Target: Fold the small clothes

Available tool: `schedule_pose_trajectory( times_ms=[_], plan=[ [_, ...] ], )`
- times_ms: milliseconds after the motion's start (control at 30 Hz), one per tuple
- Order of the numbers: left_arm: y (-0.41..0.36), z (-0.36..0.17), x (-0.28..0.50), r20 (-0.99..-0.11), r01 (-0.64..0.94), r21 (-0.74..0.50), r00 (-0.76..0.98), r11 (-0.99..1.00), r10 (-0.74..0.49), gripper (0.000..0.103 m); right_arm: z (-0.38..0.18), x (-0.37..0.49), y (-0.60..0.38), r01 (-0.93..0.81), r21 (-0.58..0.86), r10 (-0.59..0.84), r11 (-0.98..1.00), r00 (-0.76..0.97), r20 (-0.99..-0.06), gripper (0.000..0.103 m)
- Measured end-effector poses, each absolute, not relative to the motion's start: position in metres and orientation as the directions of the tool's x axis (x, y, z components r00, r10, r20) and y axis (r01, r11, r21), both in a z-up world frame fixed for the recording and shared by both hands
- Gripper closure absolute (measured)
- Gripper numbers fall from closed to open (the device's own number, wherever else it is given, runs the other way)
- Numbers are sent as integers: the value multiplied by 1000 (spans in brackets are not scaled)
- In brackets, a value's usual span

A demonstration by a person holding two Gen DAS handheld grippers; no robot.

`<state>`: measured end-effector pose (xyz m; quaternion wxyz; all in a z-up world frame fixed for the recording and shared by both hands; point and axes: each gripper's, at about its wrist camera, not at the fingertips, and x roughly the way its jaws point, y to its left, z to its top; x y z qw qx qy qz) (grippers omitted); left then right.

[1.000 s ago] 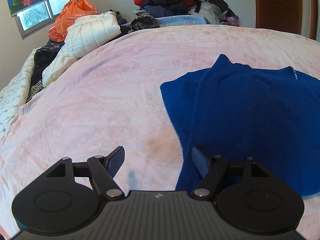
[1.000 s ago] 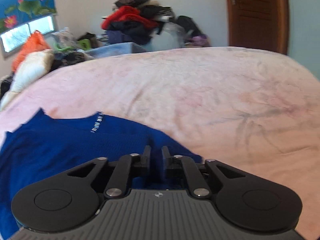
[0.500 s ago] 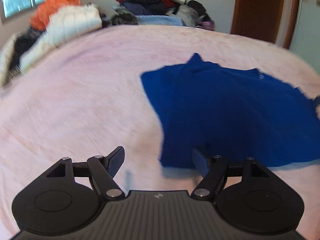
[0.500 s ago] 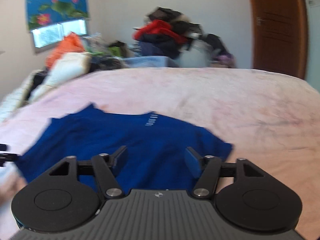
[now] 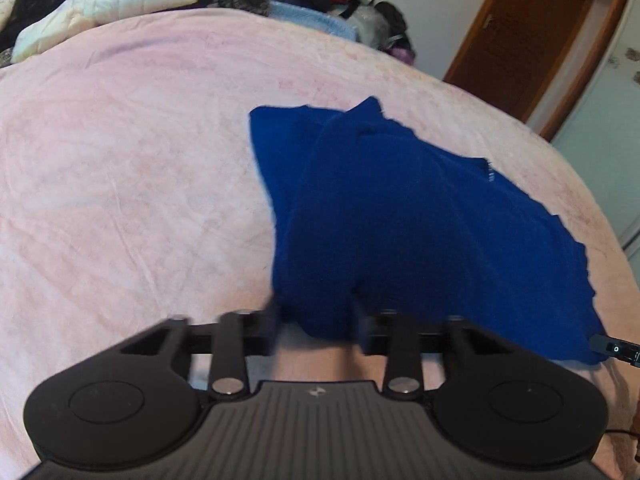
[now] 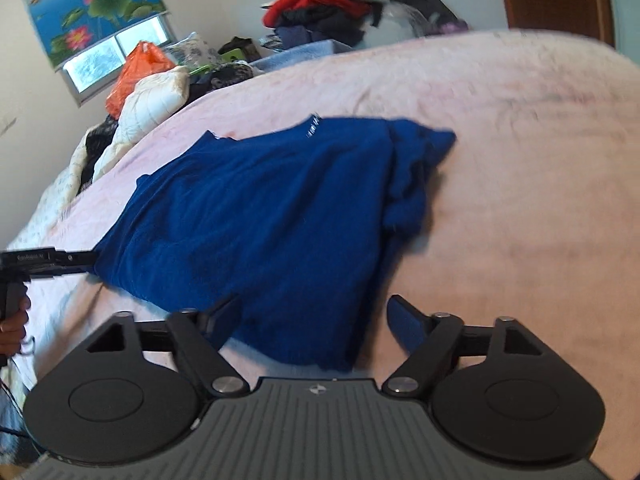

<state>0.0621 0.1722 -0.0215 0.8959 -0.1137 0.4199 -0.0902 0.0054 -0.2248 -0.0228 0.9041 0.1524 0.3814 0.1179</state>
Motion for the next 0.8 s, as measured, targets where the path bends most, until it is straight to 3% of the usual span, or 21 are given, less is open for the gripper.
schedule_pose_trajectory(
  times_ms=[33, 67, 133, 300, 400, 500, 533, 567, 600, 633, 767, 800],
  plan=[
    [171, -22, 62, -734, 65, -279, 629, 958, -256, 91, -24, 5, -223, -93, 366, 326, 926, 684, -653, 75],
    [170, -22, 61, -729, 65, -282, 633, 957, -258, 93, -25, 5, -222, -85, 357, 315, 930, 683, -659, 86],
    [168, -17, 55, -720, 62, -251, 655, 966, -229, 94, -23, 4, -220, -85, 337, 298, 938, 697, -652, 92],
    [176, 5, 40, -694, 49, -216, 695, 975, -189, 96, 1, -6, -227, -63, 244, 206, 968, 755, -623, 94],
    [176, 3, 40, -719, 49, -140, 682, 989, -135, 97, 6, -7, -225, -83, 164, 172, 983, 734, -657, 97],
    [174, -16, 46, -773, 54, -126, 620, 991, -132, 97, -6, -3, -229, -65, 135, 143, 989, 686, -713, 95],
    [174, -17, 45, -773, 56, -124, 620, 991, -131, 97, -10, -3, -231, -58, 132, 137, 990, 673, -727, 84],
    [173, -15, 44, -772, 64, -106, 623, 992, -123, 97, -8, -4, -232, -41, 122, 117, 992, 683, -721, 83],
    [171, -11, 42, -771, 72, -88, 627, 994, -113, 97, -4, -7, -232, -31, 115, 104, 993, 696, -711, 73],
    [171, -7, 40, -760, 70, -80, 641, 994, -106, 96, 2, -9, -231, -16, 102, 82, 995, 717, -692, 69],
    [165, 7, 43, -747, 61, -32, 661, 998, -64, 96, 30, -1, -206, -87, 63, 107, 994, 793, -600, 70],
    [164, 10, 44, -743, 57, -26, 667, 998, -57, 96, 33, 5, -193, -139, 58, 146, 989, 793, -591, 66]
  ],
)
